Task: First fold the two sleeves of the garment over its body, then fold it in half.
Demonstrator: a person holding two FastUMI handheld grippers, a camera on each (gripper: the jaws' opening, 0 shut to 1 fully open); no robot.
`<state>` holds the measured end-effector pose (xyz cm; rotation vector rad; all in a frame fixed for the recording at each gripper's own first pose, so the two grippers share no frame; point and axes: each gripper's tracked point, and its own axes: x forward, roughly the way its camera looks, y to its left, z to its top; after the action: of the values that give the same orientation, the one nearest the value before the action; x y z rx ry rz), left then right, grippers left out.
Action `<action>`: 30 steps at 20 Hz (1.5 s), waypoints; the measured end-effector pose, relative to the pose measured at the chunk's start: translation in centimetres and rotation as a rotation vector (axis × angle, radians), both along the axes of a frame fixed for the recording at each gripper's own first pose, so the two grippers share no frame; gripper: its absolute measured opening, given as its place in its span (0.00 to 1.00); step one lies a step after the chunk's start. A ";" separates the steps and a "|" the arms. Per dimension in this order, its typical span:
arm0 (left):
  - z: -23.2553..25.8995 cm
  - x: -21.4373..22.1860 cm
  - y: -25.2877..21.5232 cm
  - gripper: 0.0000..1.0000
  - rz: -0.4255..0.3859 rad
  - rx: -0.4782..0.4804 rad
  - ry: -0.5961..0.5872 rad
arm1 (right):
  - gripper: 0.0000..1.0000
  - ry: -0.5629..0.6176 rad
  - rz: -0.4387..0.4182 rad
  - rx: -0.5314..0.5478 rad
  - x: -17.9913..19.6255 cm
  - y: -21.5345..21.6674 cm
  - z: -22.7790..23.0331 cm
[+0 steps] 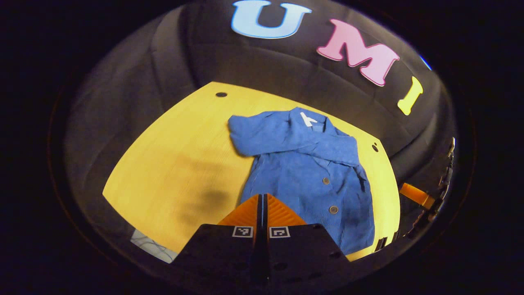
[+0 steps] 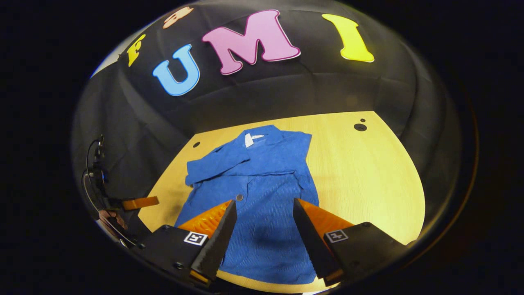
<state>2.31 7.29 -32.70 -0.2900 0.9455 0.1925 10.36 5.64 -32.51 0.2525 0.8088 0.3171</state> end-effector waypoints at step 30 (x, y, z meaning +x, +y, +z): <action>-10.9 -12.3 0.4 0.78 -0.195 0.148 0.499 | 0.80 0.580 -0.084 -0.358 -16.5 -7.4 -15.8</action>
<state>-9.95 7.67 -43.64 -0.0073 1.4380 0.1565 -6.12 -1.72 -48.35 0.0366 1.4032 0.0087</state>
